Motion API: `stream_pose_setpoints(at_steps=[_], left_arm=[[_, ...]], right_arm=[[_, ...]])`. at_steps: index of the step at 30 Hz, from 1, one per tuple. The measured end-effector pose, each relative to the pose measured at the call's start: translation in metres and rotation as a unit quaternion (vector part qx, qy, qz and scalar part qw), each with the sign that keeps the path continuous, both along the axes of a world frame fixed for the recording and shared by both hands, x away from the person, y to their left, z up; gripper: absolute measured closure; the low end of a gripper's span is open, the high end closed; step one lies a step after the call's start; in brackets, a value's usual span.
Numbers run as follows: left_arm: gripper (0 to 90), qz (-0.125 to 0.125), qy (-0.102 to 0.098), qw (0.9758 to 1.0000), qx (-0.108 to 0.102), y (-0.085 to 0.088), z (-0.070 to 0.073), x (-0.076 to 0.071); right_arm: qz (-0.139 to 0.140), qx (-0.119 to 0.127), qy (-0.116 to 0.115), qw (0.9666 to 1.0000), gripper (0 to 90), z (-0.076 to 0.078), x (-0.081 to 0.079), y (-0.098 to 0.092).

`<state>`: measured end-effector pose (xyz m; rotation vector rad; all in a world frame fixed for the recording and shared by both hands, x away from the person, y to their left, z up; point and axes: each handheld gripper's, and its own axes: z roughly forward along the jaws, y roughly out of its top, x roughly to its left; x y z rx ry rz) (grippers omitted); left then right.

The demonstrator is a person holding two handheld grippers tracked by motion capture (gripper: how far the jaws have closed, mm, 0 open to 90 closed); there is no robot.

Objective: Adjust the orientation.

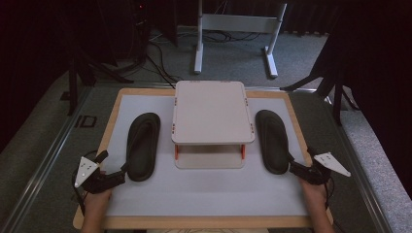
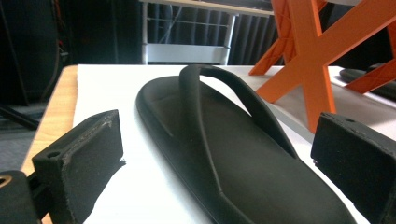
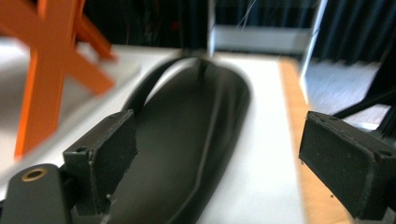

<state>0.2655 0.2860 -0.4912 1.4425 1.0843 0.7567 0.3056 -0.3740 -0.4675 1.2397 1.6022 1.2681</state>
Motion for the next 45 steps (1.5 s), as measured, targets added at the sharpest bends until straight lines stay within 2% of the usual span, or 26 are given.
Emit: stream_pose_setpoints(at_steps=[2, 3, 4, 5, 6, 8, 10, 12, 15, 16, 17, 21, 26, 29, 31, 32, 36, 38, 39, 40, 44, 45], left_arm=[[2.3, 0.004, 0.005, 1.0000, -0.005, 0.001, 0.000, 0.001], [2.2, 0.006, 0.009, 0.9999, -0.006, 0.001, 0.000, 0.001], [2.2, 0.006, 0.009, 0.9999, -0.006, 0.001, 0.000, 0.001], [2.2, 0.008, 0.012, 0.9999, -0.007, 0.001, 0.000, 0.002], [2.2, 0.009, 0.012, 0.9998, -0.011, 0.001, 0.000, 0.002], [2.3, 0.004, 0.017, 0.9997, -0.017, 0.003, 0.000, 0.002], [2.3, 0.006, 0.020, 0.9995, -0.023, 0.004, 0.000, 0.002], [2.2, 0.009, 0.023, 0.9994, -0.026, 0.005, 0.001, 0.002], [2.1, 0.008, 0.028, 0.9990, -0.036, 0.007, 0.002, 0.002], [2.1, 0.001, 0.031, 0.9987, -0.041, 0.008, 0.002, 0.003], [2.1, 0.007, 0.030, 0.9987, -0.040, 0.009, 0.003, 0.002], [2.2, 0.002, 0.028, 0.9985, -0.047, 0.012, 0.005, 0.002], [2.1, 0.006, 0.034, 0.9988, -0.035, 0.015, 0.011, 0.000], [2.1, -0.003, 0.035, 0.9984, -0.043, 0.021, 0.019, -0.001], [2.2, -0.006, 0.040, 0.9984, -0.038, 0.023, 0.024, 0.001], [2.2, -0.017, 0.045, 0.9980, -0.042, 0.024, 0.027, 0.002], [2.3, -0.028, 0.066, 0.9973, -0.016, 0.020, 0.037, 0.008], [2.3, -0.040, 0.077, 0.9962, -0.006, 0.019, 0.044, 0.012], [2.3, -0.037, 0.080, 0.9961, -0.002, 0.018, 0.047, 0.014], [2.4, -0.046, 0.084, 0.9954, -0.001, 0.018, 0.050, 0.016], [2.4, -0.050, 0.103, 0.9932, 0.023, 0.016, 0.065, 0.024], [2.4, -0.054, 0.111, 0.9919, 0.029, 0.015, 0.069, 0.026]], right_arm=[[-0.014, 0.025, -0.039, 0.9988, 10.7, 0.004, -0.008, -0.006], [-0.024, 0.029, -0.053, 0.9979, 10.7, 0.005, -0.012, -0.007], [-0.024, 0.029, -0.053, 0.9979, 10.7, 0.005, -0.012, -0.007], [-0.036, 0.036, -0.077, 0.9957, 10.7, 0.006, -0.017, -0.010], [-0.048, 0.040, -0.089, 0.9941, 10.7, 0.007, -0.019, -0.011], [-0.064, 0.039, -0.083, 0.9938, 10.7, 0.007, -0.018, -0.012], [-0.064, 0.039, -0.083, 0.9938, 10.7, 0.007, -0.018, -0.012], [-0.057, 0.047, -0.077, 0.9943, 10.7, 0.006, -0.018, -0.014], [-0.047, 0.045, -0.073, 0.9952, 10.7, 0.006, -0.016, -0.013], [-0.047, 0.044, -0.071, 0.9954, 10.7, 0.006, -0.016, -0.012], [-0.046, 0.041, -0.071, 0.9955, 10.7, 0.006, -0.016, -0.011], [-0.041, 0.038, -0.065, 0.9963, 10.7, 0.005, -0.014, -0.010], [-0.031, 0.042, -0.058, 0.9969, 10.8, 0.006, -0.014, -0.010], [-0.028, 0.038, -0.053, 0.9975, 10.8, 0.005, -0.013, -0.010], [-0.028, 0.038, -0.054, 0.9974, 10.8, 0.005, -0.013, -0.009], [-0.027, 0.039, -0.053, 0.9975, 10.8, 0.005, -0.013, -0.010], [-0.020, 0.038, -0.043, 0.9981, 12.6, 0.005, -0.011, -0.009], [-0.019, 0.032, -0.041, 0.9985, 12.6, 0.005, -0.011, -0.008], [-0.015, 0.032, -0.039, 0.9986, 12.6, 0.004, -0.011, -0.008], [-0.016, 0.032, -0.037, 0.9987, 12.6, 0.004, -0.010, -0.007], [-0.015, 0.037, -0.031, 0.9987, 12.6, 0.004, -0.009, -0.008], [-0.015, 0.038, -0.029, 0.9987, 12.6, 0.004, -0.009, -0.008]])
